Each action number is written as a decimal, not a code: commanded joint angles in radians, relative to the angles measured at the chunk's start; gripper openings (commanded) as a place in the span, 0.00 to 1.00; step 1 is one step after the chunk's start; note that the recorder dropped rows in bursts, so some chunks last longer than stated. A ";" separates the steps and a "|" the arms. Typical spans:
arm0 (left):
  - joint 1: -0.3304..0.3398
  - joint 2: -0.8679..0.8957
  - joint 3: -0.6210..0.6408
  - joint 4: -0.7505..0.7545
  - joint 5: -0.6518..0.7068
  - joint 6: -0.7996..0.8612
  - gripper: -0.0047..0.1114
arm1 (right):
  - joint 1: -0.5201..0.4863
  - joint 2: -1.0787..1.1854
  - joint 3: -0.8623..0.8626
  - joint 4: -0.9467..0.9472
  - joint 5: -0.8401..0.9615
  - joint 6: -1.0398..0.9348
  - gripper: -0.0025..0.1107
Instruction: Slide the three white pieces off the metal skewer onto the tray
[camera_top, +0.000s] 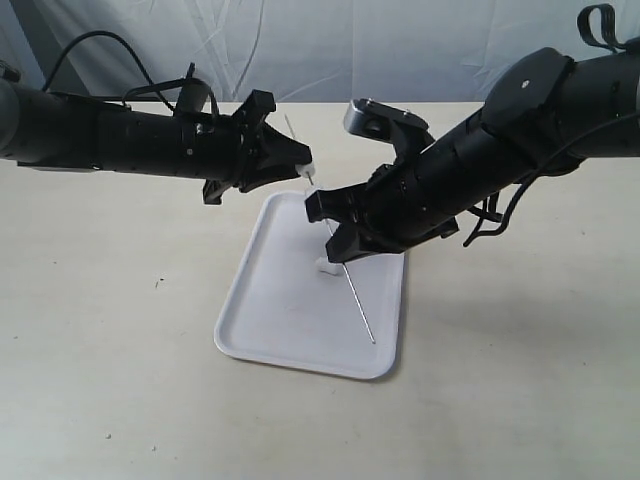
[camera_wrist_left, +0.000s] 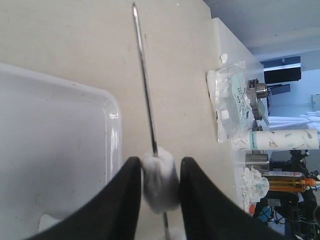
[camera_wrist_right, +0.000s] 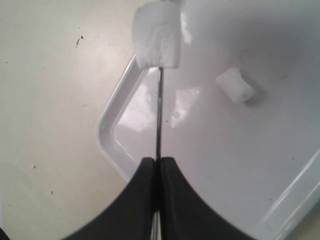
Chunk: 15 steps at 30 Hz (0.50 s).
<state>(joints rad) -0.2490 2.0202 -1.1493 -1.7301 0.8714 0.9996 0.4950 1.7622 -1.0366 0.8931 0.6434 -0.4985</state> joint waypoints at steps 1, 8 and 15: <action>-0.004 -0.001 0.003 -0.014 0.016 0.006 0.27 | -0.003 -0.006 -0.006 0.033 -0.003 -0.031 0.02; -0.004 -0.001 0.003 -0.014 -0.008 0.011 0.27 | -0.003 -0.006 -0.006 0.031 0.001 -0.033 0.02; -0.004 -0.001 0.003 -0.014 -0.016 0.013 0.25 | -0.003 -0.006 -0.006 0.024 -0.002 -0.033 0.02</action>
<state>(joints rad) -0.2490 2.0202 -1.1493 -1.7349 0.8667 1.0035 0.4950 1.7622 -1.0366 0.9152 0.6434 -0.5158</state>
